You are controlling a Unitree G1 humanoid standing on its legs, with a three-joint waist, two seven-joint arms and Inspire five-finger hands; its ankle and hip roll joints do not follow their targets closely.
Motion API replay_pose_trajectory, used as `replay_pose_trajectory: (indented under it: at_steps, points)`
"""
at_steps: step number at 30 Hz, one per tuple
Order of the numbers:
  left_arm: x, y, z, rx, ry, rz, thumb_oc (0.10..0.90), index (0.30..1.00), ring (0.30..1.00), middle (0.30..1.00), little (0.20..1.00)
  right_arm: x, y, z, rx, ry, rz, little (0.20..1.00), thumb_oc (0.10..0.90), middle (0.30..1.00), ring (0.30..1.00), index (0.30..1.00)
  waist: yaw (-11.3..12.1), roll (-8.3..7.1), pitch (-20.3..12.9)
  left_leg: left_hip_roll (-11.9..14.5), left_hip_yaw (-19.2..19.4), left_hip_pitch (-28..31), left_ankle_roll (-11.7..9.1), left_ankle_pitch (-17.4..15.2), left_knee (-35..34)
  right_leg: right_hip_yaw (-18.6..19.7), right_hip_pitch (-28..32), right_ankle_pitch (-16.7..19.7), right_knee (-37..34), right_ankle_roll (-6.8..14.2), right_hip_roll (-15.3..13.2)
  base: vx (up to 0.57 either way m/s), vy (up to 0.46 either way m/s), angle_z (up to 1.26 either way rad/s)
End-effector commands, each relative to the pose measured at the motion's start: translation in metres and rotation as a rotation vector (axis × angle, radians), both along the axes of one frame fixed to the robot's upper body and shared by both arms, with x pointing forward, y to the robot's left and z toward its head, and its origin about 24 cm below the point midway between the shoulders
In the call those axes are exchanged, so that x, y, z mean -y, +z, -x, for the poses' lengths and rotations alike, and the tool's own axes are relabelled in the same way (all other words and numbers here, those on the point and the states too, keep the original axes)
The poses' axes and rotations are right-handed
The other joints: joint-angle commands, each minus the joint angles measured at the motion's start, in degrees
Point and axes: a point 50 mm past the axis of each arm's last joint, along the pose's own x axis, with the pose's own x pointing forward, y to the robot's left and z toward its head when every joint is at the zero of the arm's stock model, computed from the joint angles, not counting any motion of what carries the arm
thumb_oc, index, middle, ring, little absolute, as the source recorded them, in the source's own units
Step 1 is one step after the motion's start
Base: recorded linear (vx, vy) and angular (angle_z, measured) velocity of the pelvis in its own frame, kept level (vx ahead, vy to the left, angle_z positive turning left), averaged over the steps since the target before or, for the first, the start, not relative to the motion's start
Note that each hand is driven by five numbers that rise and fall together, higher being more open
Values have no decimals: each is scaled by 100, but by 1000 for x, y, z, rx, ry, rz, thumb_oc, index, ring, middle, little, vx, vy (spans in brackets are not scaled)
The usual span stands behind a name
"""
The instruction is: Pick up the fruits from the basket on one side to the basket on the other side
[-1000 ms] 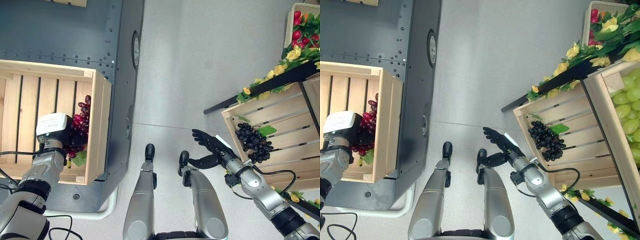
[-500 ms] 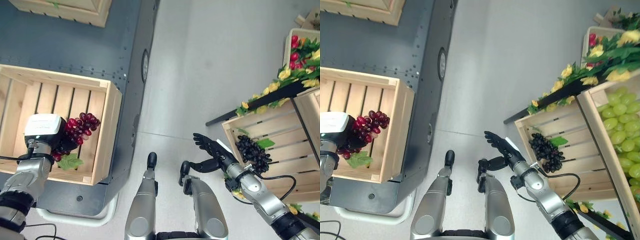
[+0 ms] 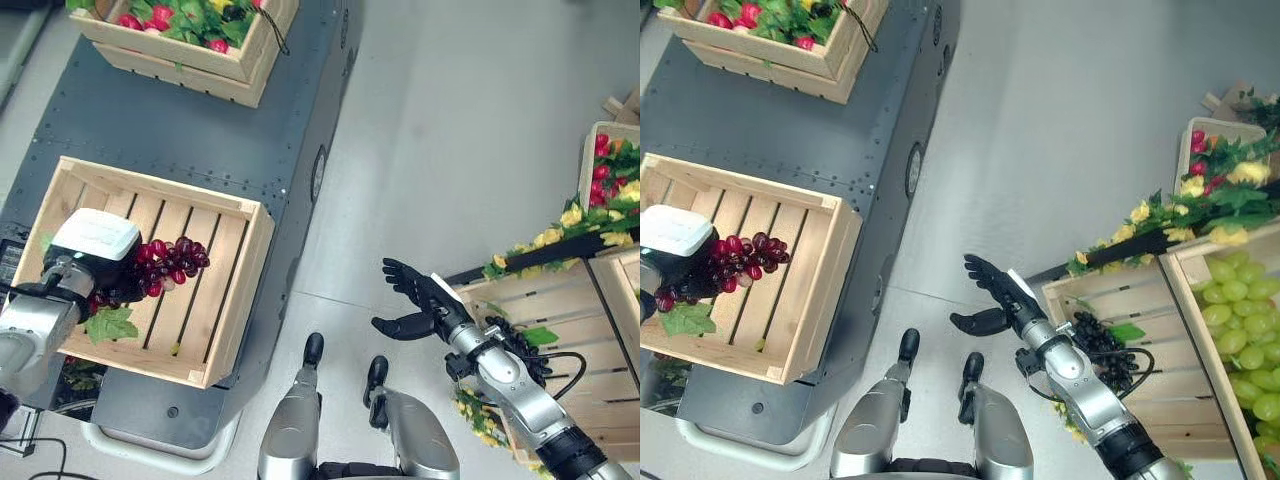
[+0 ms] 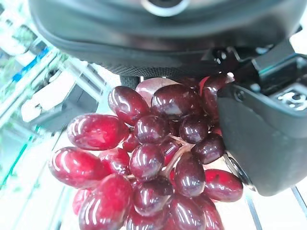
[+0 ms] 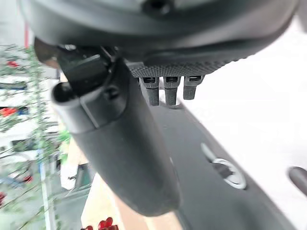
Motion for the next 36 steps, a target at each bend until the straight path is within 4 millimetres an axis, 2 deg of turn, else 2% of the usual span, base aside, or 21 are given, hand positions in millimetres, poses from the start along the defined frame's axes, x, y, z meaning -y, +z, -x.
replay_pose_trajectory:
  at_steps: [1,3,8,13,16,20,28,36]
  points:
    - [0,50,-5,125,4,-132,400,300,300,300,300,-19,38,6,186,137,-162,900,800,900,900,900,-9,422,-1157,-435,55,-31,-1,-187,-184,-71,189,337,-441,61,109,65,-68,11]
    - [9,56,-8,111,-32,-162,400,300,300,300,300,-27,45,5,204,175,-198,900,800,900,900,900,52,441,-1238,-429,-8,-24,-25,-112,-255,-101,278,359,-514,62,93,28,-66,16]
    - [43,65,-24,57,-139,-235,400,300,300,300,300,-65,63,-6,255,269,-242,900,800,900,900,900,241,478,-1532,-480,-194,28,-33,-93,-268,-237,450,454,-698,87,-24,6,-53,15]
    - [67,73,-30,-11,-216,-318,400,300,300,300,300,-85,67,-8,237,363,-241,900,800,900,900,900,353,498,-1786,-514,-279,138,0,-121,-306,-317,535,503,-799,121,-86,17,-17,14]
    - [91,76,-35,-64,-277,-405,400,300,300,300,300,-100,70,-11,228,414,-258,900,800,900,900,900,409,508,-1954,-529,-311,194,23,-145,-314,-360,583,567,-878,169,-139,-6,-19,10]
    - [113,82,-41,-76,-337,-458,400,300,300,300,300,-113,73,-13,214,439,-285,900,800,900,900,900,449,527,-2107,-539,-307,253,54,-190,-314,-375,606,579,-886,201,-182,-3,-8,4]
    - [145,91,-42,-94,-431,-533,400,300,300,300,300,-125,78,-14,222,441,-308,900,800,900,900,900,486,542,-2311,-542,-298,309,78,-249,-314,-359,649,617,-970,251,-228,-7,-10,2]
    - [160,97,-40,-77,-484,-568,400,300,300,300,300,-128,81,-15,222,407,-324,900,800,900,900,900,469,555,-2415,-533,-287,364,95,-297,-314,-341,669,583,-954,251,-223,-4,-6,1]
